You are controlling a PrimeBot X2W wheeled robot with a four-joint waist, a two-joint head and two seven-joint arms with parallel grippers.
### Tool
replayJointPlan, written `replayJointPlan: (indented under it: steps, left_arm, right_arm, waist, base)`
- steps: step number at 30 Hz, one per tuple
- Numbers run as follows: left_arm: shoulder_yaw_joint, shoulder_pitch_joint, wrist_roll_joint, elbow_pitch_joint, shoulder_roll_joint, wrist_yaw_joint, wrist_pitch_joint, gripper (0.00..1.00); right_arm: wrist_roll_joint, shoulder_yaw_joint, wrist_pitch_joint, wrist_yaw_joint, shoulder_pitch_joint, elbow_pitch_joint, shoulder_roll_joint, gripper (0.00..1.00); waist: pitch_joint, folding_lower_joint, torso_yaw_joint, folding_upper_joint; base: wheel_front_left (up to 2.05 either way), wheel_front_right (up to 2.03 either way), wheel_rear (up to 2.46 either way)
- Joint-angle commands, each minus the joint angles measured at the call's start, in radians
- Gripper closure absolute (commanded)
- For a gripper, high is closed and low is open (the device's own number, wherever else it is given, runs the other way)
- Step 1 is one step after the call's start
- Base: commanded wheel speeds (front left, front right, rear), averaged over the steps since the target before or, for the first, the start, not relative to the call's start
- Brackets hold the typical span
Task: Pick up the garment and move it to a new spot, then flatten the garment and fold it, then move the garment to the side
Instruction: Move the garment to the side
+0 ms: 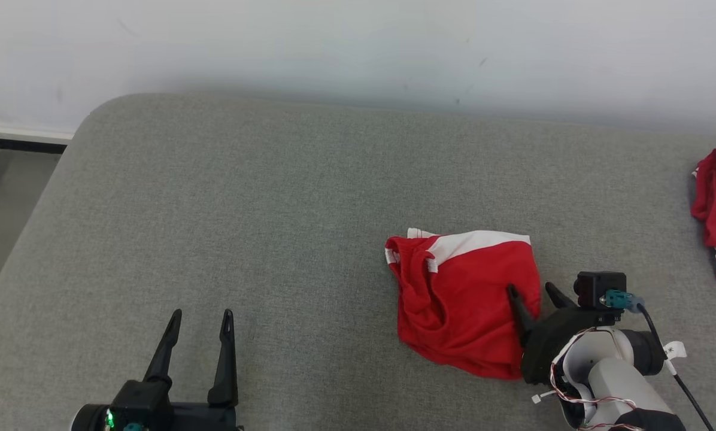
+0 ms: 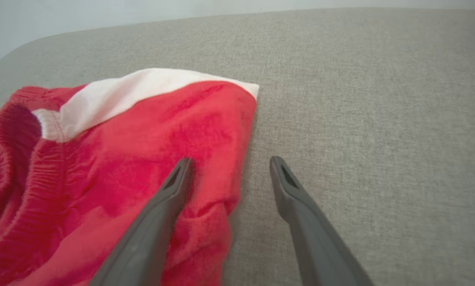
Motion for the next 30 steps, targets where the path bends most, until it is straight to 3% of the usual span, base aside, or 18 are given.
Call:
replayJointPlan:
  steps: [1, 5, 6, 7, 8, 18, 30]
  left_arm:
    - [-0.001, -0.014, -0.010, 0.002, -0.002, 0.004, -0.003, 0.00]
    - [-0.007, -0.024, -0.012, 0.004, -0.002, 0.006, -0.003, 0.00]
    - [-0.007, -0.026, -0.014, 0.004, -0.002, 0.006, -0.003, 0.00]
    - [-0.008, -0.028, -0.015, 0.004, -0.002, 0.007, -0.003, 0.00]
    - [-0.008, -0.028, -0.016, 0.003, -0.002, 0.009, -0.003, 0.00]
    - [-0.004, -0.045, -0.013, -0.007, -0.002, 0.013, -0.003, 0.00]
    - [-0.019, -0.155, 0.028, -0.067, 0.010, 0.011, -0.003, 0.00]
  right_arm:
    - [0.008, 0.004, -0.009, -0.003, -0.011, 0.012, 0.006, 0.00]
    - [0.017, 0.033, -0.017, -0.003, -0.027, 0.085, 0.017, 0.00]
    - [0.023, 0.044, -0.018, -0.003, -0.029, 0.100, 0.021, 0.58]
    - [0.032, 0.051, -0.027, -0.003, -0.031, 0.110, 0.025, 0.89]
    - [0.035, 0.059, -0.035, -0.003, -0.035, 0.120, 0.026, 1.00]
    - [0.067, 0.176, -0.070, -0.003, -0.158, 0.131, -0.075, 1.00]
    - [0.193, 0.392, -0.006, -0.003, -0.412, -0.018, -0.357, 1.00]
  waist:
    - [0.018, -0.0001, 0.014, -0.0001]
    - [0.031, -0.0001, 0.020, -0.0001]
    - [0.033, -0.0001, 0.020, -0.0001]
    - [0.035, -0.0001, 0.020, -0.0001]
    - [0.036, -0.0001, 0.020, -0.0001]
    - [0.080, -0.0001, -0.029, -0.0001]
    - [0.317, -0.0001, -0.195, -0.0001]
  base:
    - [0.00, 0.00, 0.00]
    - [0.00, 0.00, 0.00]
    - [0.00, 0.00, 0.00]
    - [0.00, 0.00, 0.00]
    - [0.00, 0.00, 0.00]
    - [0.00, 0.00, 0.00]
    - [0.00, 0.00, 0.00]
